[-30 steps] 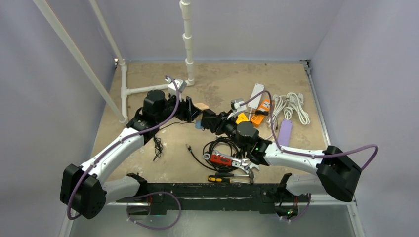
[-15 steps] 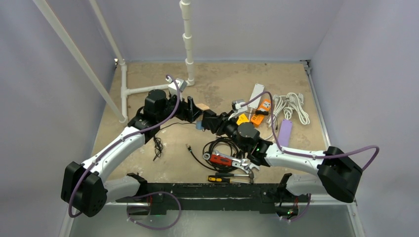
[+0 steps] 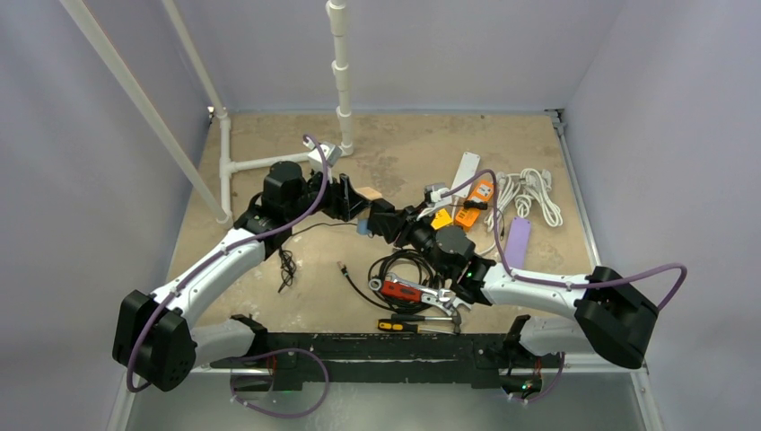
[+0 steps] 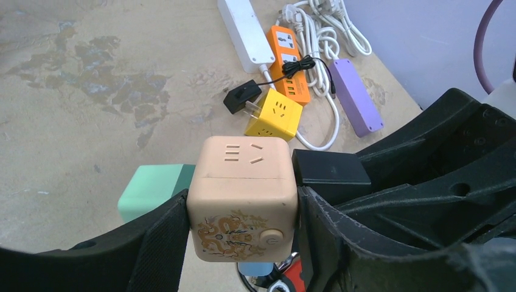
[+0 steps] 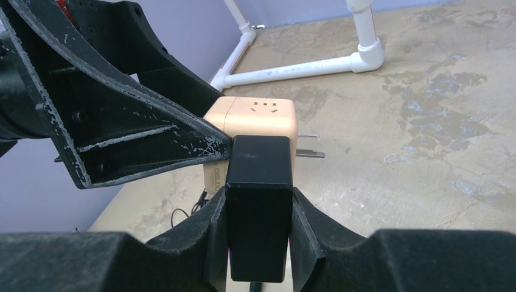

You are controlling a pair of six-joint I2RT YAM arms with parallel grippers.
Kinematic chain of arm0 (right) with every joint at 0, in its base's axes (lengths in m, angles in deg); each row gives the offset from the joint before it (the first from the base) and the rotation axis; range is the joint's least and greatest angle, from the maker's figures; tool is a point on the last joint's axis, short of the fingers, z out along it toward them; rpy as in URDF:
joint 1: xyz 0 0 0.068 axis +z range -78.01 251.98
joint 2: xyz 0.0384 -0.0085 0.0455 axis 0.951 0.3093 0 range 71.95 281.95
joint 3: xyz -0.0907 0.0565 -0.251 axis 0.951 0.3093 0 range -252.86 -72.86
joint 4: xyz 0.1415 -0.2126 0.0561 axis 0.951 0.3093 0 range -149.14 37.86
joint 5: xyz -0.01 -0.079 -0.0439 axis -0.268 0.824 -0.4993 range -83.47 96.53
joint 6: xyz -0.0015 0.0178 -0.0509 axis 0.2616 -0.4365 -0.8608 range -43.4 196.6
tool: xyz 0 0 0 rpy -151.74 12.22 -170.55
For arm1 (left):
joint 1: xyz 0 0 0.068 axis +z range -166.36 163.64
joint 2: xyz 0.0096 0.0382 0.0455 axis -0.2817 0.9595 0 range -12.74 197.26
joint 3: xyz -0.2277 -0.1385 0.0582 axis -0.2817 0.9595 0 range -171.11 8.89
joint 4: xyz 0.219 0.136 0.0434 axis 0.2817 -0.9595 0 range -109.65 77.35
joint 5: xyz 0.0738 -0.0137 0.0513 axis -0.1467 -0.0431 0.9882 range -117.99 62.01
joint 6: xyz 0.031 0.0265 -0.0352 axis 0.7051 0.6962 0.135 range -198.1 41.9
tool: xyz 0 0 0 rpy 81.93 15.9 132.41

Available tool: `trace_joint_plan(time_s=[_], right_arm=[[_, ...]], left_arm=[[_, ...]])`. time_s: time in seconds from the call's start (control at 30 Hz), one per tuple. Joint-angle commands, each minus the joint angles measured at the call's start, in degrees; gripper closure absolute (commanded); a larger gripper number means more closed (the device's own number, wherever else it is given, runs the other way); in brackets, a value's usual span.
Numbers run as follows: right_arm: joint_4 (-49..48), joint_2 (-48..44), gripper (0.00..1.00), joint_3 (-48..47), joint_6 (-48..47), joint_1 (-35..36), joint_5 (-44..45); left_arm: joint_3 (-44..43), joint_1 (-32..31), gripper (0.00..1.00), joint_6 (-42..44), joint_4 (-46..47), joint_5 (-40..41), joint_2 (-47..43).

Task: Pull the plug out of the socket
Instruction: Remove the plug from the socket.

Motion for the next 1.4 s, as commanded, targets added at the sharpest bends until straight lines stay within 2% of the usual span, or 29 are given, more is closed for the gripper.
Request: trace_joint_plan(time_s=[0.0,0.03,0.13,0.3,0.43,0.53,0.77,0.9,1.07,1.27,1.37], right_arm=[[-13.32,-3.56,1.0,-1.61,1.64,1.08,-4.77],[-13.31,-3.6,1.0,-1.41,2.03,0.89,-4.86],[-12.29,-3.61,1.0,-1.07,4.08,-1.04,-7.01],[-15.27,-3.11,1.0,1.48,8.38,-7.04,-15.56],[-15.5,-2.13,1.0,1.02,8.73,-7.23,-17.73],[-10.84,-1.21,1.0,-1.68,6.94,-6.49,-13.98],[4.69,2.62,1.0,-12.03,6.4,0.76,2.45],[6.82,3.07,1.0,-12.85,7.73,1.69,4.28],[1.02,-0.95,1.0,-9.03,6.23,-0.34,-3.94],[-3.42,-3.94,1.0,-6.26,5.12,-9.92,-25.16],[-3.14,-3.93,1.0,-6.5,5.05,-10.83,-27.91]], left_arm=[[-0.34,0.45,0.74,-0.61,3.12,-0.28,0.46],[-0.25,0.44,0.83,-0.46,3.08,-0.14,0.31],[-0.09,0.44,0.99,0.02,2.91,0.8,-0.21],[0.35,0.44,1.0,0.56,3.16,1.62,-1.11],[0.54,0.45,1.0,0.64,3.35,2.0,-1.43],[0.64,0.44,1.0,0.52,3.17,3.19,-1.52],[0.81,0.44,1.0,0.08,1.57,7.92,-1.73],[0.99,0.44,1.0,0.0,1.71,8.19,-1.74],[0.83,0.44,1.0,0.75,1.63,8.04,-1.85],[0.86,0.44,1.0,1.82,2.14,6.44,-2.38],[0.8,0.44,1.0,1.93,1.99,6.71,-2.4]])
